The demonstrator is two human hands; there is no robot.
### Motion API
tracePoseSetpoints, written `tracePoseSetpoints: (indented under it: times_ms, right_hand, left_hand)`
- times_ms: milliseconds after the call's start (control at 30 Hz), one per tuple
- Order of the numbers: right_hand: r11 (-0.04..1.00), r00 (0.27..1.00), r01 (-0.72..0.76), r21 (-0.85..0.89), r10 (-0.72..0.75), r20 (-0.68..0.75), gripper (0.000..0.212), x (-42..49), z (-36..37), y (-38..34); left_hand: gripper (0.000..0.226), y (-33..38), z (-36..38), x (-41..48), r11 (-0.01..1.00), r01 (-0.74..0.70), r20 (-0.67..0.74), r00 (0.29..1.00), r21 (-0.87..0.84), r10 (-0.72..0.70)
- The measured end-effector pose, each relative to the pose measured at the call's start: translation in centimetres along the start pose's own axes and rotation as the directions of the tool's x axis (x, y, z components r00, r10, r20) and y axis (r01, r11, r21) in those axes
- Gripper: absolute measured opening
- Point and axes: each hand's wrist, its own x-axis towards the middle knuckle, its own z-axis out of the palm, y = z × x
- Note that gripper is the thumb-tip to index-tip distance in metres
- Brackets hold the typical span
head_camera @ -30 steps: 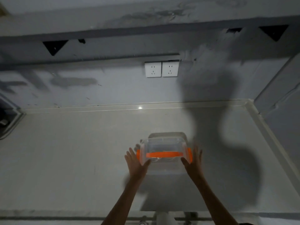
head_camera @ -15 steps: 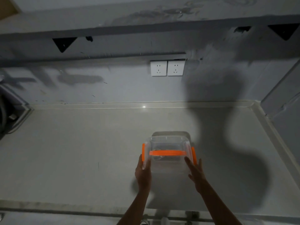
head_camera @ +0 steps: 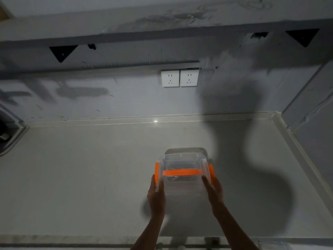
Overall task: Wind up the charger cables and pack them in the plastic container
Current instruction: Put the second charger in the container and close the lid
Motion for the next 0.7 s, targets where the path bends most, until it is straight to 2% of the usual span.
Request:
tracePoseSetpoints:
  times_ms: [100, 167, 267, 367, 467, 533, 700]
  right_hand:
    - [0.995, 0.993, 0.078, -0.069, -0.084, -0.086, 0.059, -0.2, 0.4, 0.4]
    - [0.983, 0.990, 0.089, -0.159, -0.105, -0.094, 0.052, -0.5, 0.5, 0.6]
    - [0.957, 0.986, 0.093, -0.275, -0.128, -0.111, 0.052, -0.9, 0.5, 0.7]
    - [0.925, 0.971, 0.168, -0.342, -0.216, -0.107, 0.048, -1.0, 0.6, 0.8]
    - [0.891, 0.955, 0.214, -0.400, -0.277, -0.105, 0.055, -1.2, 0.6, 0.8]
    - [0.880, 0.950, 0.221, -0.421, -0.292, -0.112, 0.056, -1.4, 0.7, 0.6]
    - [0.828, 0.942, 0.185, -0.529, -0.303, -0.145, 0.045, -2.1, 0.7, -0.5]
  left_hand:
    - [0.031, -0.1, 0.0, 0.0, 1.000, -0.013, 0.003, 1.000, -0.002, 0.013]
    - [0.028, -0.3, 0.0, 0.2, 1.000, -0.008, -0.012, 1.000, -0.002, 0.008]
    - [0.028, -0.4, 0.1, 0.3, 1.000, -0.019, 0.037, 0.999, 0.015, 0.019]
    - [0.028, -0.7, 0.1, 0.3, 1.000, -0.018, -0.016, 1.000, -0.009, 0.017]
    - [0.027, -0.7, 0.1, 0.4, 0.999, 0.009, -0.013, 1.000, -0.044, -0.009]
    - [0.024, -0.6, 0.1, 0.4, 0.998, 0.016, -0.007, 1.000, -0.062, -0.016]
    - [0.024, -1.0, 0.1, 0.6, 0.998, -0.007, 0.022, 1.000, -0.062, 0.009]
